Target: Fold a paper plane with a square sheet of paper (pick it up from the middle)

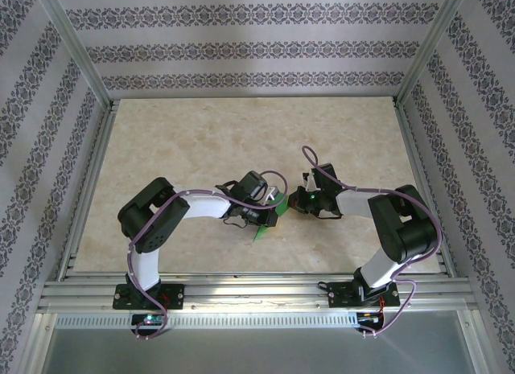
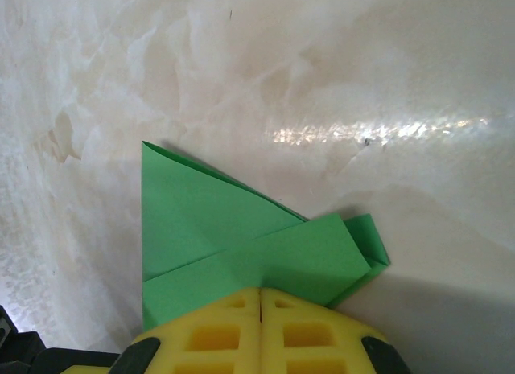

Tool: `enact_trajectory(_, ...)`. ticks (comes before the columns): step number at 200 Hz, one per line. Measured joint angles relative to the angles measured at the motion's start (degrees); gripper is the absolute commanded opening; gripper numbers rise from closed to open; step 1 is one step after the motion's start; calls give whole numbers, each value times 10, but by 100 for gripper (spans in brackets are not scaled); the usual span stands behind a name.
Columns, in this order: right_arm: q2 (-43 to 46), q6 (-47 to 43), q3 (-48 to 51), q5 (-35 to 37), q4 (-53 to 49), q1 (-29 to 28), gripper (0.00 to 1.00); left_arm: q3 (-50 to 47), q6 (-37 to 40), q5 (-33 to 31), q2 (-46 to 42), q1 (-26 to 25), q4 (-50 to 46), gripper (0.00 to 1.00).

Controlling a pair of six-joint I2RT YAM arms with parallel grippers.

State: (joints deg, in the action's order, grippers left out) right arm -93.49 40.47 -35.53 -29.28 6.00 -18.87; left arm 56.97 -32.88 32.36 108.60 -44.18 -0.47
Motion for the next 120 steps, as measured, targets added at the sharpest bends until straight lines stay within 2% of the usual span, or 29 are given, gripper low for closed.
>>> enact_trajectory(65,0,0,-4,-1,-6,0,0,-38,0,0,-40,0,-5,13)
enact_trajectory(120,-1,0,-6,-1,-11,0,0,-47,-1,-9,-63,11,-5,12)
